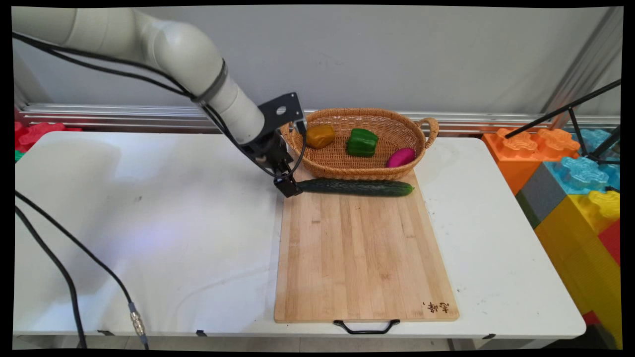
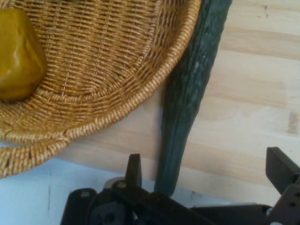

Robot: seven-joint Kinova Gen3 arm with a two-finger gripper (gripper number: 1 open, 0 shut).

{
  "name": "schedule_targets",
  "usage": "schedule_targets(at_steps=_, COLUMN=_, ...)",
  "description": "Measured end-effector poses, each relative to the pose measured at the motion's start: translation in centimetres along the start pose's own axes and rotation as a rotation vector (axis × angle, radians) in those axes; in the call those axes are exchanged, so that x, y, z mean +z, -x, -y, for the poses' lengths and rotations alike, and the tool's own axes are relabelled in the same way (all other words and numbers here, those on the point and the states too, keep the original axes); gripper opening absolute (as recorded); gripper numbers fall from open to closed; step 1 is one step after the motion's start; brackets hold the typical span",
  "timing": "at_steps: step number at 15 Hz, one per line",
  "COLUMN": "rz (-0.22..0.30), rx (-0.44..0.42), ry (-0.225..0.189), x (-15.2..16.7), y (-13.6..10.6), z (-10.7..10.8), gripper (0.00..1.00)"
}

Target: Pick up the cucumber from the cutting board

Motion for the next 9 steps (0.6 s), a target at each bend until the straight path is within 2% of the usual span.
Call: schedule_targets(at_steps=9, rz=-0.042, rx=-0.006, ry=-0.007, x=4.3, y=1.1, z=0.3, gripper=1.00)
